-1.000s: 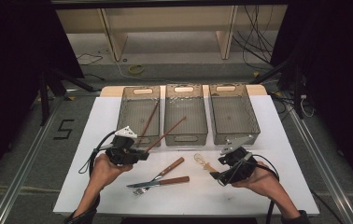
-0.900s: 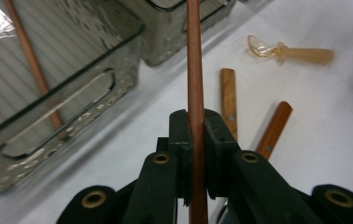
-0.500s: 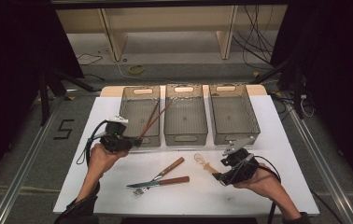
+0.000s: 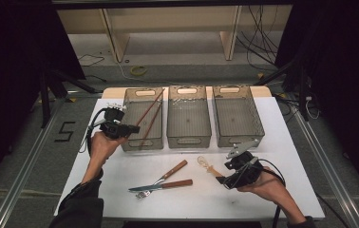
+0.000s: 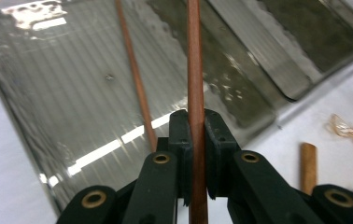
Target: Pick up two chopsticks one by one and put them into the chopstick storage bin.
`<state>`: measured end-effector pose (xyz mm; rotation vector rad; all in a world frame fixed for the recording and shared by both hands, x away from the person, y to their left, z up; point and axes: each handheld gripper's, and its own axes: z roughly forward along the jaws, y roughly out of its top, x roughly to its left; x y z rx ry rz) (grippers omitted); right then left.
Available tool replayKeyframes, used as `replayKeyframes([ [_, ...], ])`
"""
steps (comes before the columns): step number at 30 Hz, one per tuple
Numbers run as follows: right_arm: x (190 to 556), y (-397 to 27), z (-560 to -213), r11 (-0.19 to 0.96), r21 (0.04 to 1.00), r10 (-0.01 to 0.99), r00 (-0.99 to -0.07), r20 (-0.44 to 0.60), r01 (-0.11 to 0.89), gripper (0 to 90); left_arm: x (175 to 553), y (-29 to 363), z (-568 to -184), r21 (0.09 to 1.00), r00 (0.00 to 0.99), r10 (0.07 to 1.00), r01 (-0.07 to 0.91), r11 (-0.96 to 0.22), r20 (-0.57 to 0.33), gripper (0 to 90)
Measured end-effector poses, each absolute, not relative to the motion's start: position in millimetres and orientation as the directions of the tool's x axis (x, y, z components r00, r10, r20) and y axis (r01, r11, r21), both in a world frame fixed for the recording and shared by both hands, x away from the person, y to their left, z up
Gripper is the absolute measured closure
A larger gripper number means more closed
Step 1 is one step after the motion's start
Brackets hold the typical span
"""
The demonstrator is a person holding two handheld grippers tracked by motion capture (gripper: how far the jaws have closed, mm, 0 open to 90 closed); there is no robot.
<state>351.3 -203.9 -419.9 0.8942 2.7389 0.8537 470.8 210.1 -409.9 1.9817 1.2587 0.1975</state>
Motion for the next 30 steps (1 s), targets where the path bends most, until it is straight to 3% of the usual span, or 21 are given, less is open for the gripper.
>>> replayKeyframes([
  [30,352.1,-204.3,-422.0,0.665,0.554,0.573,-0.818,0.051,0.501,38.1,501.2,215.2,-431.2,0.619,0.414,0.861,0.769,-0.157,-0.296,83.0],
])
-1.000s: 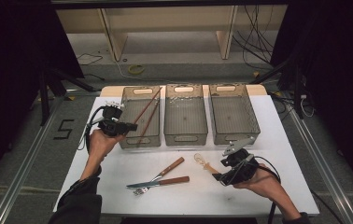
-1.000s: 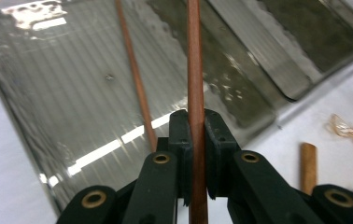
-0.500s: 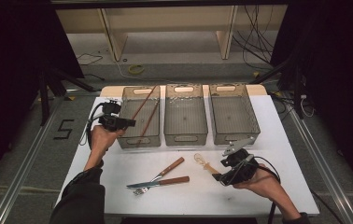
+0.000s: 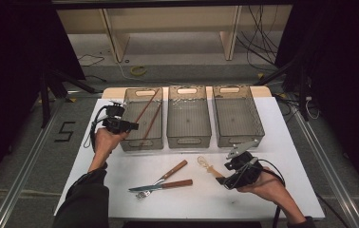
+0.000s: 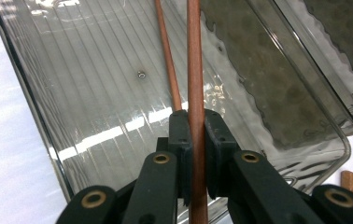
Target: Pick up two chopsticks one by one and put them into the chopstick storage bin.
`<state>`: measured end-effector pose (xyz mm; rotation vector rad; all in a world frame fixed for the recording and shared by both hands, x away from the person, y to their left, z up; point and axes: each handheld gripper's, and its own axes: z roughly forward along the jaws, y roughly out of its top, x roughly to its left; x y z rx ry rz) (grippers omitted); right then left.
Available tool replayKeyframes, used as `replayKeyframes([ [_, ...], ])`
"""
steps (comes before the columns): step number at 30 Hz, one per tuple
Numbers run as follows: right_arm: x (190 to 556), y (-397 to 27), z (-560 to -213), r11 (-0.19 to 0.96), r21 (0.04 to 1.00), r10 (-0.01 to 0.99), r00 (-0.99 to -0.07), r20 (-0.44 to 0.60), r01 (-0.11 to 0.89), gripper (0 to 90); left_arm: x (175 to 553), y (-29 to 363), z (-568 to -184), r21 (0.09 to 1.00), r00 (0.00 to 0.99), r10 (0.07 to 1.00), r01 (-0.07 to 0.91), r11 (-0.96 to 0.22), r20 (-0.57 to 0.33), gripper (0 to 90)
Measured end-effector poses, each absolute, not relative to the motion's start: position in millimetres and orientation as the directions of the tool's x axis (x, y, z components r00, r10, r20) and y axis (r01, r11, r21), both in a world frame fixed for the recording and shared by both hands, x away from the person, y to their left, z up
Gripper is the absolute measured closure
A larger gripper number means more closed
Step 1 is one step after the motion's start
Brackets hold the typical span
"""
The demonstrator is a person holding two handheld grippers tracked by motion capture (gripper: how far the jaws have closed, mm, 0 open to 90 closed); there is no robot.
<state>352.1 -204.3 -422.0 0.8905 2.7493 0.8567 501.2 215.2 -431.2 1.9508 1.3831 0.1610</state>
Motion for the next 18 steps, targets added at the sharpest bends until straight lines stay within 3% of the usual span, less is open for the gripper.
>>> replayKeyframes([
  [18,351.9,-204.7,-421.6,0.663,0.553,0.573,-0.817,0.058,0.504,38.2,511.9,214.5,-436.5,0.594,0.393,0.879,0.786,-0.171,-0.268,82.8],
])
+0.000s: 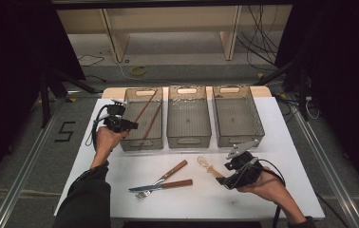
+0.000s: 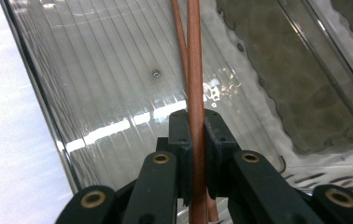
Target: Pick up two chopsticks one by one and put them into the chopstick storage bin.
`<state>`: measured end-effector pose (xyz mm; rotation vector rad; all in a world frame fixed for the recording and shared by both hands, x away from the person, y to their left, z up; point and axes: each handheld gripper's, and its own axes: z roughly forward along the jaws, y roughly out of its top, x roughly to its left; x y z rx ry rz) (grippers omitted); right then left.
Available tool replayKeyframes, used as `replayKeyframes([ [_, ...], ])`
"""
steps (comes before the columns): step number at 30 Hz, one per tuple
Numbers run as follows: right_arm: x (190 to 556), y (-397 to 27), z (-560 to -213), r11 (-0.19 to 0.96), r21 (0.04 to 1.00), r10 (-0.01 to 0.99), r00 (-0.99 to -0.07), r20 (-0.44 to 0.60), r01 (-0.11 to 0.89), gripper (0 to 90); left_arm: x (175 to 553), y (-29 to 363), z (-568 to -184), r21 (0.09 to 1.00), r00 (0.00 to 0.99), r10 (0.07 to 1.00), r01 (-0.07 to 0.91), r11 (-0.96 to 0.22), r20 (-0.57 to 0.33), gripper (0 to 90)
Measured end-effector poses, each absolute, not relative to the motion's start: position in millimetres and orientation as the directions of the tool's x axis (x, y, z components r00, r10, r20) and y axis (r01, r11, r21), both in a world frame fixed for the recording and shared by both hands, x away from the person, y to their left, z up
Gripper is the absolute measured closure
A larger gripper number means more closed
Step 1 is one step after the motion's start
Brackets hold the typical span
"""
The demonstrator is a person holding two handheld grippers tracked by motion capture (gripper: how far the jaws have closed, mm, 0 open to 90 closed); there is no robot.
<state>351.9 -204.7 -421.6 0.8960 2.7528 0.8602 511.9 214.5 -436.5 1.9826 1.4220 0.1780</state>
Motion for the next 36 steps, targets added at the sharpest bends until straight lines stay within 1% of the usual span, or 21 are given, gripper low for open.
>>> replayKeyframes([
  [6,352.1,-204.7,-421.9,0.664,0.55,0.574,-0.817,0.06,0.506,38.1,512.5,213.2,-438.2,0.599,0.391,0.88,0.784,-0.165,-0.271,82.0],
  [7,352.2,-204.7,-421.9,0.662,0.552,0.574,-0.817,0.06,0.506,38.1,512.3,213.3,-438.2,0.602,0.393,0.877,0.782,-0.162,-0.275,80.0],
  [8,352.1,-204.7,-421.8,0.661,0.554,0.575,-0.816,0.061,0.507,38.1,512.3,213.2,-438.0,0.606,0.386,0.878,0.781,-0.149,-0.282,75.3],
  [10,352.3,-204.6,-421.9,0.66,0.552,0.576,-0.815,0.062,0.509,38.1,512.3,214.3,-436.5,0.611,0.394,0.872,0.778,-0.148,-0.29,71.5],
  [12,352.3,-204.4,-422.1,0.662,0.548,0.576,-0.815,0.065,0.511,38.1,511.5,214.9,-434.3,0.62,0.394,0.87,0.772,-0.139,-0.296,65.3],
  [15,352.4,-204.1,-421.6,0.654,0.545,0.586,-0.807,0.073,0.524,38.1,509.4,214.7,-431.4,0.628,0.407,0.86,0.766,-0.138,-0.307,61.7],
  [17,352.8,-204.2,-422.2,0.655,0.548,0.585,-0.808,0.068,0.52,38.0,507.5,214.7,-429.1,0.635,0.415,0.855,0.76,-0.138,-0.312,55.2],
  [20,353.5,-204.2,-423.3,0.66,0.551,0.58,-0.812,0.059,0.511,37.9,502.7,214.2,-424.6,0.658,0.431,0.842,0.742,-0.127,-0.324,48.1],
  [24,354.5,-203.3,-422.9,0.649,0.544,0.595,-0.8,0.074,0.533,37.6,491.2,212.1,-418.4,0.695,0.461,0.826,0.709,-0.124,-0.324,37.2],
  [25,355.7,-203.5,-423.8,0.653,0.547,0.591,-0.804,0.065,0.524,37.5,488.5,211.7,-417.5,0.7,0.468,0.821,0.703,-0.122,-0.326,33.7],
  [32,361.8,-201.8,-426.8,0.649,0.537,0.607,-0.792,0.061,0.539,36.8,456.1,209.9,-412.1,0.771,0.539,0.78,0.626,-0.118,-0.318,24.1],
  [36,366.9,-199.9,-429.8,0.646,0.525,0.622,-0.781,0.06,0.555,36.4,434.7,209.3,-413.0,0.799,0.574,0.762,0.587,-0.128,-0.299,20.7],
])
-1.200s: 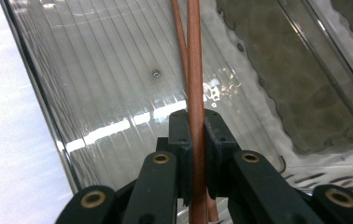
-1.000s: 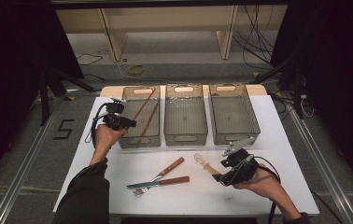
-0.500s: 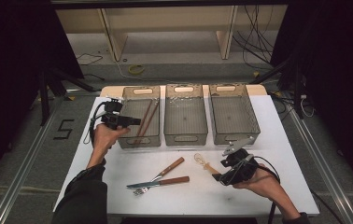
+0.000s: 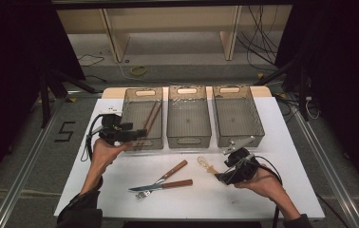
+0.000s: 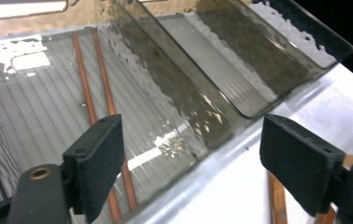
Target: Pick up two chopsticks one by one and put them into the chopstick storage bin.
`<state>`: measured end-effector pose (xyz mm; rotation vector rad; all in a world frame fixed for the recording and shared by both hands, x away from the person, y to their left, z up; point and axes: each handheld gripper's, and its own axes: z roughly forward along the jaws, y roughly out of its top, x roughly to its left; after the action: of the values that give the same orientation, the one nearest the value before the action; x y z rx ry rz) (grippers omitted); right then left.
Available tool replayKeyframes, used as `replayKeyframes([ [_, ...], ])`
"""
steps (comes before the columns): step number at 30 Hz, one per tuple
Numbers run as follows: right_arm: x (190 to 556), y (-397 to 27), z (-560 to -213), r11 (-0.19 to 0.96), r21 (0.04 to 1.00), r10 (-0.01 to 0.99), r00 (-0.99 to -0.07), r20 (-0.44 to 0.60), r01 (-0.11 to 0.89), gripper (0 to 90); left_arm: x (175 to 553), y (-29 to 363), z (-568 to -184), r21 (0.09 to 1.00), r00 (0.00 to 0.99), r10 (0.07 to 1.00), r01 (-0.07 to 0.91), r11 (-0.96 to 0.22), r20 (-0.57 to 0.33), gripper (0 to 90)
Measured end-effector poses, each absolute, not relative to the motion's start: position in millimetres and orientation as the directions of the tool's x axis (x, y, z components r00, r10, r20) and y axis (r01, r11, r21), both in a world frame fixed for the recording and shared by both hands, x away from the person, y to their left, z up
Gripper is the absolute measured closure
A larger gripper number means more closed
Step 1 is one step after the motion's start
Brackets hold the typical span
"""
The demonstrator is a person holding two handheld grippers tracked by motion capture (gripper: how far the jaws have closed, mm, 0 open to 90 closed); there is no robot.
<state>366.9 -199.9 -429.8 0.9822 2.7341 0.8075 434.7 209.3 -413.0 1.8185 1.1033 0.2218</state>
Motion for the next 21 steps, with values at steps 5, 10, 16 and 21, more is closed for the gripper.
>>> replayKeyframes([
  [5,374.7,-197.0,-434.6,0.641,0.511,0.639,-0.767,0.059,0.573,35.8,410.8,208.4,-419.1,0.817,0.596,0.747,0.563,-0.126,-0.296,17.4],
  [10,379.8,-195.2,-438.5,0.639,0.498,0.651,-0.757,0.056,0.586,35.6,388.4,202.0,-427.4,0.832,0.62,0.733,0.538,-0.139,-0.279,16.4],
  [16,381.3,-192.0,-440.5,0.646,0.484,0.65,-0.758,0.057,0.591,35.8,363.8,190.8,-432.0,0.846,0.655,0.713,0.506,-0.169,-0.25,15.9],
  [21,381.9,-186.5,-444.3,0.659,0.464,0.646,-0.762,0.056,0.593,37.3,350.0,188.2,-437.1,0.848,0.663,0.709,0.5,-0.176,-0.243,15.7],
])
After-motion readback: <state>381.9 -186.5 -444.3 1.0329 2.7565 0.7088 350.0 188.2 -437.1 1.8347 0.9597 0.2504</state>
